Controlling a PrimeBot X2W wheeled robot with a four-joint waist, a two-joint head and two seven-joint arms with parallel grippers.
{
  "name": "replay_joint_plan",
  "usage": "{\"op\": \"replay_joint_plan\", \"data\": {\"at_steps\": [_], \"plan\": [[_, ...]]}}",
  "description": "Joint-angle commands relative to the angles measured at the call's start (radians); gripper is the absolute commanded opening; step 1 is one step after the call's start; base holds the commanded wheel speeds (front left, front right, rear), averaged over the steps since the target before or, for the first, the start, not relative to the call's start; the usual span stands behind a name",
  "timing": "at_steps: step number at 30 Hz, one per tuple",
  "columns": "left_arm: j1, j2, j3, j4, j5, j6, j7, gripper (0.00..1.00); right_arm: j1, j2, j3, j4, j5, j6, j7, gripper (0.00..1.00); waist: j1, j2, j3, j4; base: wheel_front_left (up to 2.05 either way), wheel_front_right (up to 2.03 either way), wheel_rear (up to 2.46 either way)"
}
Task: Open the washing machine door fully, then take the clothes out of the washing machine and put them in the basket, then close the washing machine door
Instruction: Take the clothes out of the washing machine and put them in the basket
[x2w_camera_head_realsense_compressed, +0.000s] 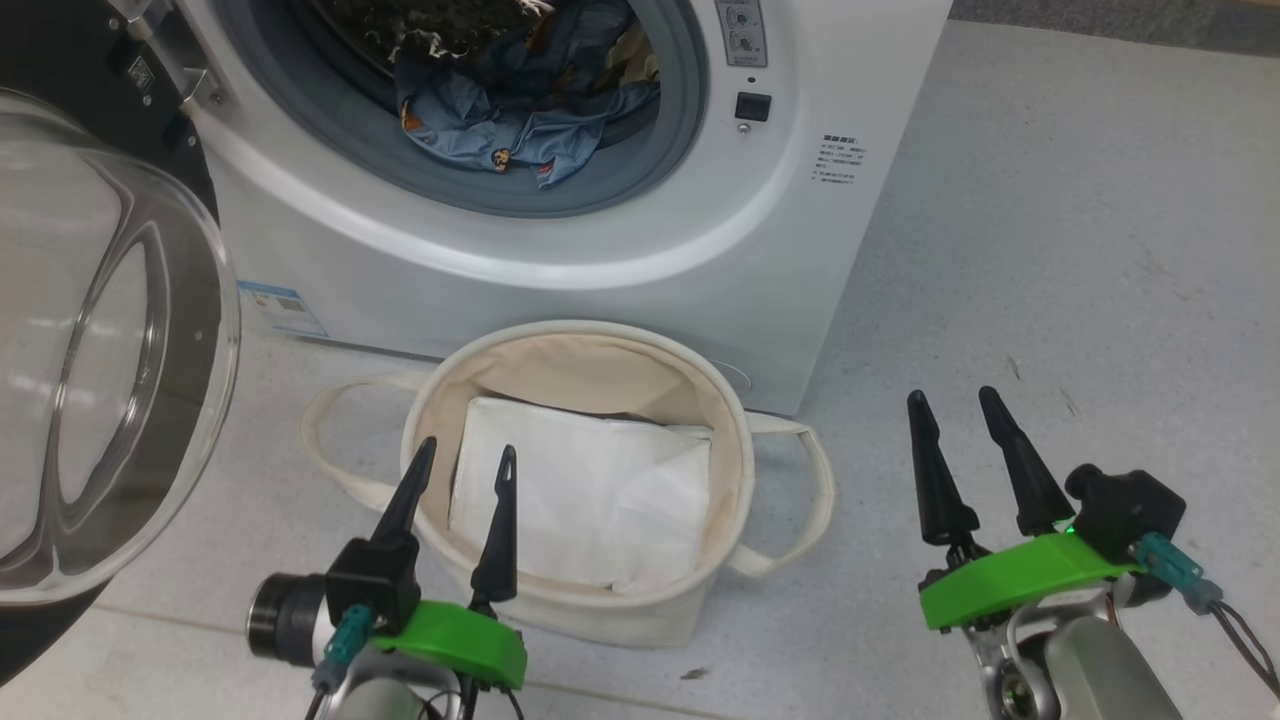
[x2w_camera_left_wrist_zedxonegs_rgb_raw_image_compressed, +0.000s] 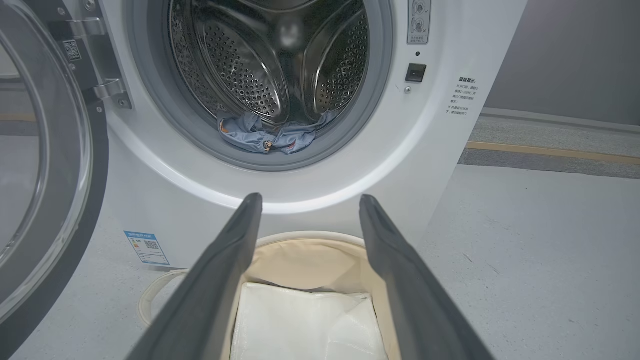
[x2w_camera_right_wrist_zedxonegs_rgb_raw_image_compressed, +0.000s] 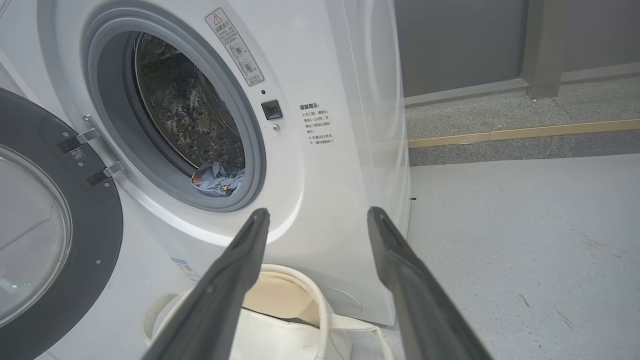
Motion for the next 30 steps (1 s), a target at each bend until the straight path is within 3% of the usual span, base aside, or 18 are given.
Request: {"op": "replay_joint_plan", "data": {"at_steps": [1,11,17,30], "plan": [[-0.021,0.011,0.031,-0.036,0.004,0.004,-0.006,1.00,-0.021,0.004,0.026,-0.032,-0.003,0.001,-0.012,1.00,0.0000,0.0000,0.000,0.000,0.00,0.00,0.00],[-0.032,0.011,0.040,-0.034,0.010,0.009,-0.006,1.00,-0.008,0.004,0.034,-0.057,-0.011,0.001,-0.012,1.00,0.0000,0.0000,0.028,-0.007,0.00,0.00,0.00],[-0.089,0.021,0.066,-0.019,0.022,0.012,-0.006,1.00,-0.009,0.004,0.048,-0.115,-0.009,0.001,-0.012,1.00,0.0000,0.0000,0.126,-0.040,0.00,0.00,0.00],[-0.497,0.134,0.096,0.138,0.093,0.007,0.011,1.00,-0.079,0.004,0.051,-0.193,0.025,0.001,-0.012,1.00,0.0000,0.0000,0.371,-0.106,0.00,0.00,0.00]]}}
